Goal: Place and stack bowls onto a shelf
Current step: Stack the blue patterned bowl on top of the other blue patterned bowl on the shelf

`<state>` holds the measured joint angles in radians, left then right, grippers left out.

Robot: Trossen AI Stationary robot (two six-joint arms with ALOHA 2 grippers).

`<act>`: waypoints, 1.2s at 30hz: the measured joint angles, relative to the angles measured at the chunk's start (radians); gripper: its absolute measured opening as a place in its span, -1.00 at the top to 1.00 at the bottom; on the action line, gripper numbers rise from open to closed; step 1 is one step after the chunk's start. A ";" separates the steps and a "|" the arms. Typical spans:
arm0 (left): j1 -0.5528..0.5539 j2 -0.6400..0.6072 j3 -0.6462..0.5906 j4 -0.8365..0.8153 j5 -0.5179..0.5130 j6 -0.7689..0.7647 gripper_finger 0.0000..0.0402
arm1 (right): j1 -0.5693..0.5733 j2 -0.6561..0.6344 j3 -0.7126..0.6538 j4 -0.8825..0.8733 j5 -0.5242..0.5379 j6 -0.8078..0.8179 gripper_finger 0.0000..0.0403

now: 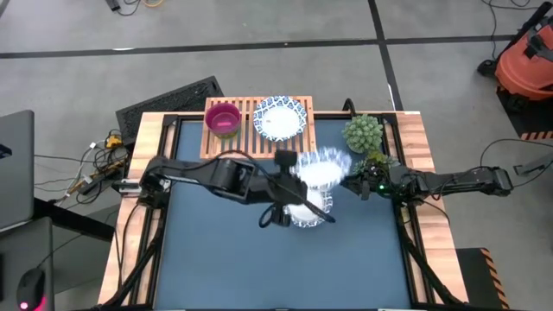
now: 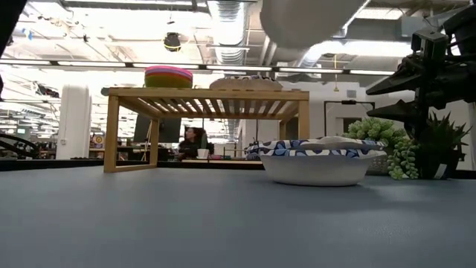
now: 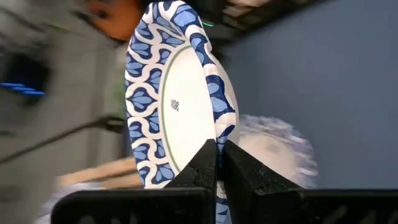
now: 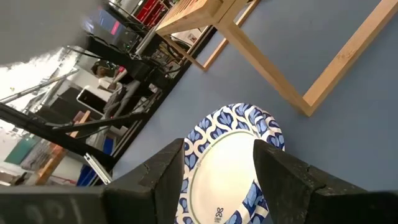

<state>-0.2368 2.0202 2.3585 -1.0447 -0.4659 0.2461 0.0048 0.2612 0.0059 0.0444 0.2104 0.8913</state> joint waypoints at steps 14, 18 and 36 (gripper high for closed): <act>0.142 -0.038 -0.047 -0.087 -0.424 0.089 1.00 | -0.001 0.000 0.000 0.000 0.000 -0.010 -0.08; 0.231 -0.039 -0.098 -0.143 -0.444 0.015 1.00 | 0.000 0.000 0.000 0.000 0.000 -0.012 -0.08; 0.327 -0.037 -0.287 -0.051 -0.353 0.026 1.00 | 0.000 0.000 0.000 0.000 0.000 -0.023 -0.08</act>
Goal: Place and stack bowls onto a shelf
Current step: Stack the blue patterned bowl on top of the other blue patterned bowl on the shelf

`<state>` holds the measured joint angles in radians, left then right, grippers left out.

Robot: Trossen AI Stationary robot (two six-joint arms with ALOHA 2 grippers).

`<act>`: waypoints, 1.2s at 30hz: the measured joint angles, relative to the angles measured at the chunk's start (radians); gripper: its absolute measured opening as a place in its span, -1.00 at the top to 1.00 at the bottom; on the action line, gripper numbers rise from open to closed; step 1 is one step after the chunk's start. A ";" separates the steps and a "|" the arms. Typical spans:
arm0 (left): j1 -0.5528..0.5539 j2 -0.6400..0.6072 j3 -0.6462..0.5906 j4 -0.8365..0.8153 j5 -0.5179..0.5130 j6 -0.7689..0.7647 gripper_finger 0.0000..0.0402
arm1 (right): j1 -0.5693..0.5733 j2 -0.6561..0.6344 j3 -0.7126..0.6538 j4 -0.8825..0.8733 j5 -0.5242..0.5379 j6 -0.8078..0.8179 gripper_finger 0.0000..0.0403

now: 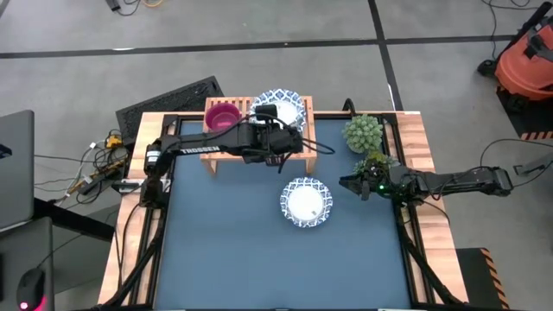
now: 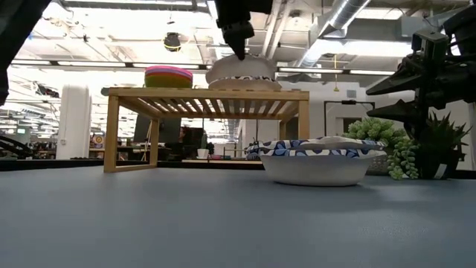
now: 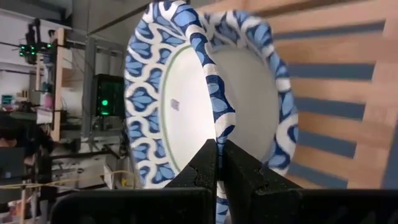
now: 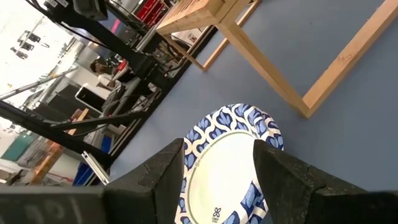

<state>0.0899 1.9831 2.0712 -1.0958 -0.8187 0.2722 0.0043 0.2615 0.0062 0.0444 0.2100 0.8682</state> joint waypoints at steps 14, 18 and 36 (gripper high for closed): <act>0.001 0.000 -0.001 0.019 0.128 -0.007 0.93 | 0.000 0.000 0.000 0.000 0.000 -0.012 -0.08; 0.001 0.000 -0.001 0.028 0.156 0.015 0.78 | 0.000 0.000 0.000 0.000 0.000 -0.012 -0.08; -0.069 -0.005 0.073 0.103 0.293 0.033 0.13 | 0.000 0.000 0.000 0.000 -0.002 -0.012 -0.08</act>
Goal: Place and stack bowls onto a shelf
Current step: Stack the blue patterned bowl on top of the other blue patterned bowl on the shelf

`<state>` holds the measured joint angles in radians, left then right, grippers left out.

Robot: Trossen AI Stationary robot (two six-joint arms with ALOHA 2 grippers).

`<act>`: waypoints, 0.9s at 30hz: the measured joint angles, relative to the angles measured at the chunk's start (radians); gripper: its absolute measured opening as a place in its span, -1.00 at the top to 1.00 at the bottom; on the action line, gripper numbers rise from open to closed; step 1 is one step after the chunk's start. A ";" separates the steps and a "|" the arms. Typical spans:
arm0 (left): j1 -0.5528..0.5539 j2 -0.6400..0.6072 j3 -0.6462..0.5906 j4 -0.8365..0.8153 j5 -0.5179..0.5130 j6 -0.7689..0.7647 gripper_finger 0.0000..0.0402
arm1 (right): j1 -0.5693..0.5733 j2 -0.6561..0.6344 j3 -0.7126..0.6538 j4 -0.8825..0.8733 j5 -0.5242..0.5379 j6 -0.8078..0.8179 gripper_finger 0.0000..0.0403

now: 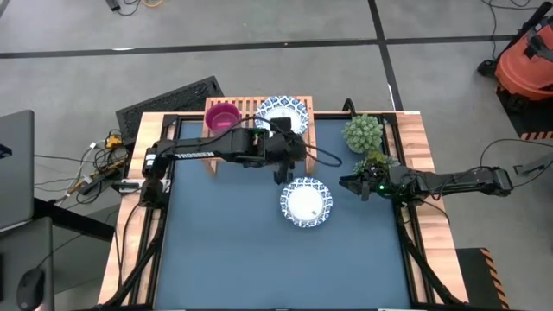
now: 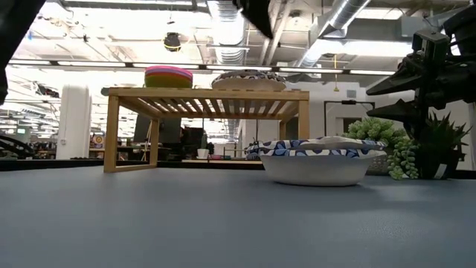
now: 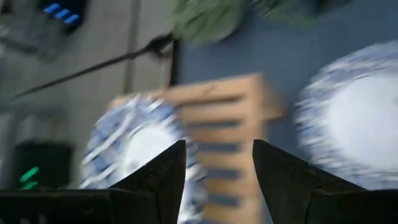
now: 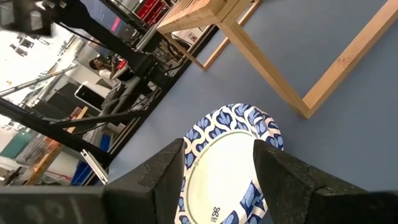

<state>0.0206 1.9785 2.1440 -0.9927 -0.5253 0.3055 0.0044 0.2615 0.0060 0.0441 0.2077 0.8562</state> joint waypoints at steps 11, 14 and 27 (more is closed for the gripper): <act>-0.109 0.009 -0.032 0.075 0.502 -0.185 0.12 | 0.000 0.000 0.000 0.000 0.000 0.000 -0.08; -0.140 0.019 -0.141 0.184 0.521 -0.198 0.12 | 0.000 0.000 0.000 0.000 0.000 0.000 -0.08; -0.193 0.020 -0.554 0.654 0.444 -0.195 0.12 | 0.002 0.000 0.000 0.000 0.000 0.000 -0.08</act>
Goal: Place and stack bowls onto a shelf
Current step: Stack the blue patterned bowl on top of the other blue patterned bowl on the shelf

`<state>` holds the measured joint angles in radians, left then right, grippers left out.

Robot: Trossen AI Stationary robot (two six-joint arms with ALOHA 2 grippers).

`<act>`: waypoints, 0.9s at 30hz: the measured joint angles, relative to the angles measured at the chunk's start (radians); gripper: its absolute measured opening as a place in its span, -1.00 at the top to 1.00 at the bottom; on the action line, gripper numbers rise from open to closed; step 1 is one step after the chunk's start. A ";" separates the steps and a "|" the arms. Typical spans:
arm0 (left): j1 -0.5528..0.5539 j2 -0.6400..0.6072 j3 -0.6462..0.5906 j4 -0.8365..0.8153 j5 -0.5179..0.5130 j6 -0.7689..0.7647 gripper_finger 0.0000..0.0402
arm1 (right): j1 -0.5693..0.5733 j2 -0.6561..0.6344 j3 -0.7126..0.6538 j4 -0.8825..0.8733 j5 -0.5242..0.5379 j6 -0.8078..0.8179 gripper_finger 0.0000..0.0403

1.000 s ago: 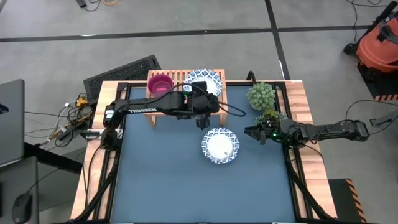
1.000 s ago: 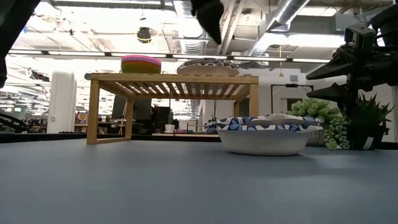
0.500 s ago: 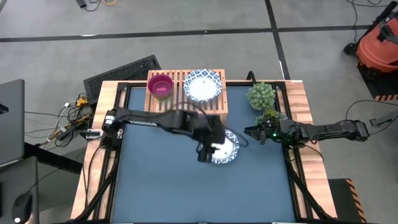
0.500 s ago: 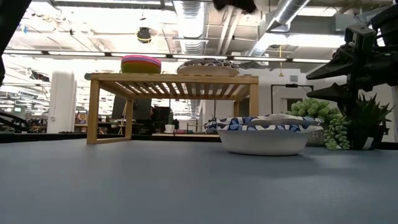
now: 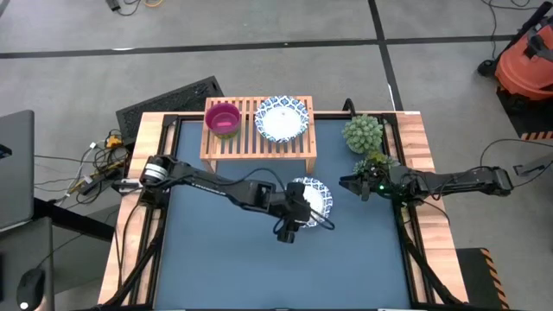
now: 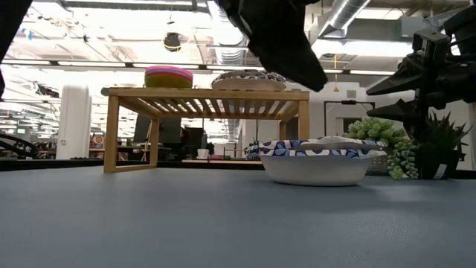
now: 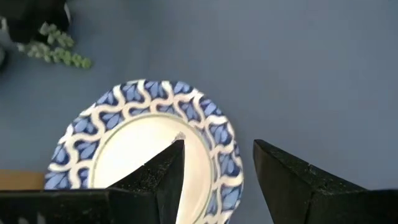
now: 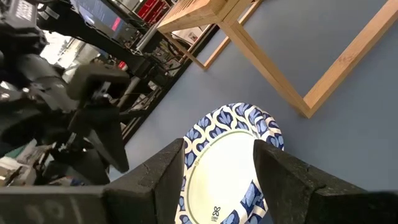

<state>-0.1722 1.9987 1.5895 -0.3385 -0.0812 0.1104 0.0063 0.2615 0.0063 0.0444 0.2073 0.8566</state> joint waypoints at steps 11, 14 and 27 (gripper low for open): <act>-0.023 -0.001 -0.109 0.125 -0.013 -0.003 0.12 | 0.000 0.000 0.000 0.000 0.000 0.000 -0.08; -0.019 -0.001 -0.109 0.131 -0.036 -0.001 0.12 | 0.000 0.000 0.000 0.000 0.000 0.000 -0.08; -0.022 0.054 -0.110 0.152 -0.028 -0.006 0.12 | -0.001 0.000 0.000 0.000 -0.001 0.001 -0.08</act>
<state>-0.1937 2.0523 1.4797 -0.1868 -0.1088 0.1048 0.0057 0.2617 0.0063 0.0444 0.2068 0.8572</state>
